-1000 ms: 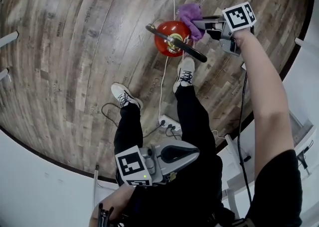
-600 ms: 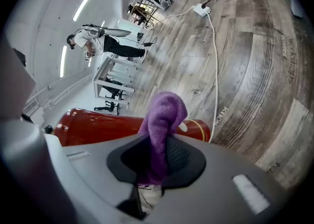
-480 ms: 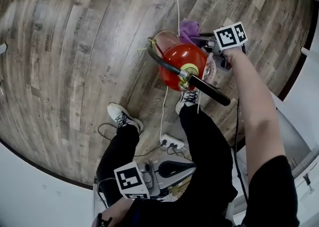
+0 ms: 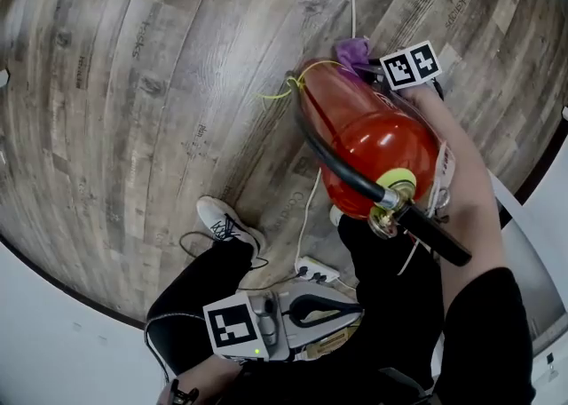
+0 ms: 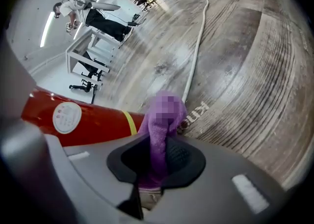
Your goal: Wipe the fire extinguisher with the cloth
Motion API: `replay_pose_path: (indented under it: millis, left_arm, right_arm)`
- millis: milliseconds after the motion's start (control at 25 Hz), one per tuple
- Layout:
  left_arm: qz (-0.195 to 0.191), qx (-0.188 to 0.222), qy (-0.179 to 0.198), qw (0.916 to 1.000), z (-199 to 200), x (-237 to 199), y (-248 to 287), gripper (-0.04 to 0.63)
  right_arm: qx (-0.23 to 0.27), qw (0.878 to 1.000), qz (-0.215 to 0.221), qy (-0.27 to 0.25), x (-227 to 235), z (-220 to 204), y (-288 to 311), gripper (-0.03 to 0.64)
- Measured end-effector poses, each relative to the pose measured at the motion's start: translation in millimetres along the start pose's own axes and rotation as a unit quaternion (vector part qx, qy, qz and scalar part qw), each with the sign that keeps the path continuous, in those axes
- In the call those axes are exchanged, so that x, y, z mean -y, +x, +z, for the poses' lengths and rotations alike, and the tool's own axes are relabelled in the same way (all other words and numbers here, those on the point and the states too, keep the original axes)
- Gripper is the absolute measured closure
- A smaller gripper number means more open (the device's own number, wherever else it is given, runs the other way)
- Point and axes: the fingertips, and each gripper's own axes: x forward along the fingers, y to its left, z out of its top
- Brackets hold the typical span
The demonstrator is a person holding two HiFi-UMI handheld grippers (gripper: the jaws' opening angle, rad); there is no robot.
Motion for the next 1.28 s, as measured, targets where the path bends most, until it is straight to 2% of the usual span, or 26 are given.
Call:
replay_pose_path:
  millis: [200,360,520,680,800,960,1080,1160,1280]
  left_arm:
    - [-0.001,0.011,0.016,0.9998,7,-2,-1,0.598]
    - [-0.012,0.022,0.014,0.9996,4,24,7,0.598]
    - [-0.032,0.03,0.009,0.999,4,67,20,0.598]
    - [-0.043,0.046,0.014,0.9979,11,113,25,0.598]
    - [-0.044,0.06,0.03,0.9967,21,143,24,0.598]
    - [-0.046,0.082,0.055,0.9941,33,175,22,0.598]
    - [-0.047,0.107,0.059,0.9914,38,191,15,0.598]
    - [-0.047,0.123,0.06,0.9895,38,198,7,0.598]
    - [-0.048,0.145,0.061,0.9864,34,203,-6,0.598]
  right_arm:
    - [0.004,1.0,-0.001,-0.011,-2,2,-5,0.554]
    - [0.02,0.998,0.043,-0.035,-34,9,-40,0.554]
    - [0.022,0.993,0.089,-0.077,-86,32,-103,0.554]
    - [-0.017,0.983,0.13,-0.132,-144,49,-166,0.554]
    - [-0.067,0.97,0.139,-0.186,-186,61,-205,0.554]
    - [-0.146,0.944,0.123,-0.27,-230,71,-242,0.554]
    - [-0.206,0.913,0.092,-0.34,-254,74,-252,0.554]
    - [-0.239,0.884,0.065,-0.395,-267,78,-253,0.554]
    - [-0.293,0.827,0.035,-0.479,-288,77,-248,0.554]
